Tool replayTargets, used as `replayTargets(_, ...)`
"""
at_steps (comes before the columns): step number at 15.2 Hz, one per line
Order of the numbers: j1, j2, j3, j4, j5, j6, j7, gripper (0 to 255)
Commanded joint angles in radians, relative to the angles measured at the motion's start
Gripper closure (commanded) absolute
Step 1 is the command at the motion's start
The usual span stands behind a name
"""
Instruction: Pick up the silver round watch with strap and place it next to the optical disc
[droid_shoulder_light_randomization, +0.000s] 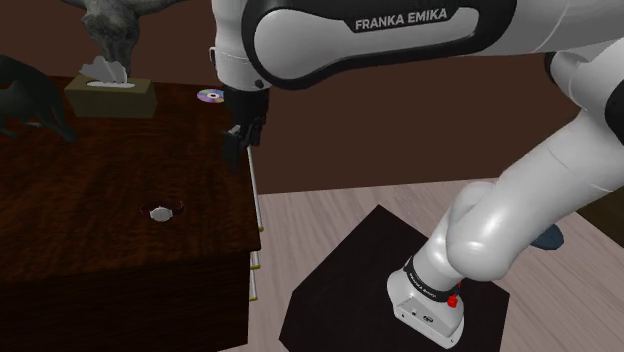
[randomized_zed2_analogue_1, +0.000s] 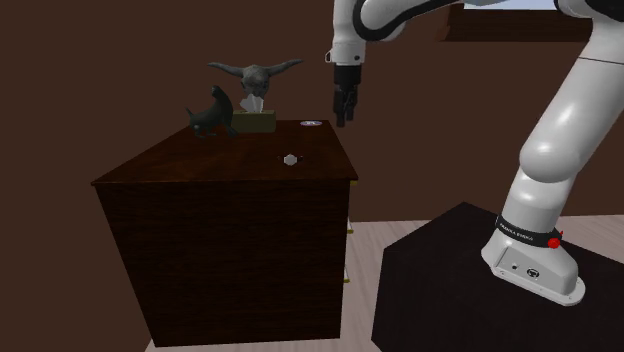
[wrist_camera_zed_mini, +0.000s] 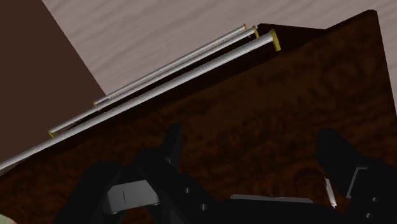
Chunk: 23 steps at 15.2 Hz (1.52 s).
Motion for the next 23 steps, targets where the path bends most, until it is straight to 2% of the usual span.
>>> replayTargets(1,0.013,0.061,0.028,0.045,-0.028,0.023,0.021,0)
replayTargets(8,0.081,0.295,0.102,0.245,-0.168,0.061,0.104,0)
replayTargets(14,0.185,0.509,0.128,0.461,-0.310,0.046,0.161,0)
replayTargets(23,0.194,0.555,0.116,0.418,-0.341,0.129,0.178,0)
